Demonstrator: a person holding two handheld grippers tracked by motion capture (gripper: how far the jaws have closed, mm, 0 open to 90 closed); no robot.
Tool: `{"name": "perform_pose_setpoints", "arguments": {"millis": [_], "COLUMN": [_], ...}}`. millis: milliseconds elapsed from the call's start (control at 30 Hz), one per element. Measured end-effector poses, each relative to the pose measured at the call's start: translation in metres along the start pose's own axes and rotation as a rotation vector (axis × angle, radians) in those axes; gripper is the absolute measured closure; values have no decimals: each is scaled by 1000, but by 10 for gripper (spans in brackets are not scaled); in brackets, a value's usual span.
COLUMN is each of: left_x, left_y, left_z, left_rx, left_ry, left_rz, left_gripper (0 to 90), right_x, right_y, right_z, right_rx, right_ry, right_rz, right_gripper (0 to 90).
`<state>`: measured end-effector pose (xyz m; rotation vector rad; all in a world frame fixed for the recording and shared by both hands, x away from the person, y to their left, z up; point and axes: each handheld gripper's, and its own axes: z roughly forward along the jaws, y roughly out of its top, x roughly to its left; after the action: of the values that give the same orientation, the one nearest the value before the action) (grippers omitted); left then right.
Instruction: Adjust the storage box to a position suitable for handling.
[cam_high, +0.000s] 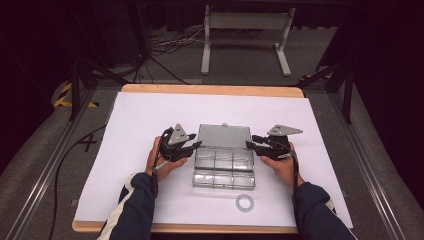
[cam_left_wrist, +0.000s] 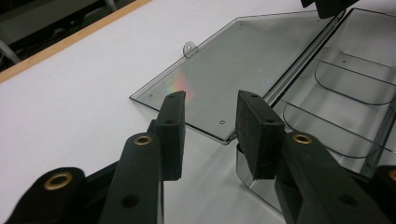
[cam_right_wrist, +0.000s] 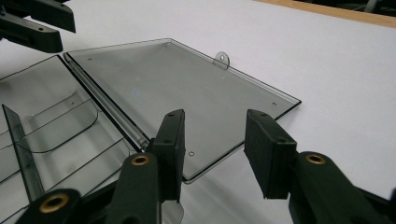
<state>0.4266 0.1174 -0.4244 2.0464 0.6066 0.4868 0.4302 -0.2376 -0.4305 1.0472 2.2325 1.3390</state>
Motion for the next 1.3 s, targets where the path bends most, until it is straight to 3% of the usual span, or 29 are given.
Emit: {"name": "perform_pose_setpoints", "arguments": {"millis": [300,700,1300], "left_x": [-1,-12,-17], "left_y": [-1,-5,-26], "left_z": [-21,-45,-73], "left_rx": [11,27,52], "left_ry": [-4,-21,-11], "left_rz": [27,85,92], "left_gripper": [619,618,599], "right_x": [6,10,17], "right_y": [5,8,-2], "right_z": [-7,-26,-61], "right_rx": [4,4,33], "right_ry": [16,19,40], "right_rz": [-50,-91,-154], "right_gripper": [601,599,596]}}
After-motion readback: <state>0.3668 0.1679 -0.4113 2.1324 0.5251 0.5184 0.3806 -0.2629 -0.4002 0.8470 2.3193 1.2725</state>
